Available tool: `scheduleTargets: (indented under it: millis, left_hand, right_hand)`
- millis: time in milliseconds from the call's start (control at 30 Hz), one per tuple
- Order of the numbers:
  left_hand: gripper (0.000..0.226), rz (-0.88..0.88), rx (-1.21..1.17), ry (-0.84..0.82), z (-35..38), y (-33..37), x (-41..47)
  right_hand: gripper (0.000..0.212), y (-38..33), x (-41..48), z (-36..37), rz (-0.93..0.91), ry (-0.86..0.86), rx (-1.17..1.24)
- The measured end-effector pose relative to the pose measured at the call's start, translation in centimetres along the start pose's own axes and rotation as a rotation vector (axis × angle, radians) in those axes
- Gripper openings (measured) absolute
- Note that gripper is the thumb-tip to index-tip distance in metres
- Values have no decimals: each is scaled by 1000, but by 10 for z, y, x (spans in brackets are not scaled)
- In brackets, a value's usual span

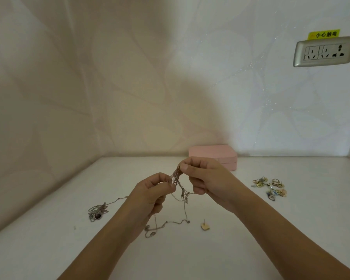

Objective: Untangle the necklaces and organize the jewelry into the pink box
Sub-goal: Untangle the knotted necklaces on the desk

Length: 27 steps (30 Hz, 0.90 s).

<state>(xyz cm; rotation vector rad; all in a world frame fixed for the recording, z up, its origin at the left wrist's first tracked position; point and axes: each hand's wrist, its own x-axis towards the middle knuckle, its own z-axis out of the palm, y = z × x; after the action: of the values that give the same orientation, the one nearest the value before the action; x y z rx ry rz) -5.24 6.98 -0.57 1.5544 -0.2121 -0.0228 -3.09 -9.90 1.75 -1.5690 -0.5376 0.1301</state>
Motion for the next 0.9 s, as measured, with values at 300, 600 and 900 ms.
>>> scheduleTargets:
  millis: [300,600,900]
  left_hand:
    - [13,-83,-276,-63,-1,5,-4]
    - [14,-34,-179,-9,2,9,-8]
    - [16,-58,-279,22,2,8,-5]
  right_hand:
    - [16,2,1,0,23,-26,76]
    - [14,-2,-2,-1,3,-27,-14]
    - [13,-3,-3,2,-19,-17,-116]
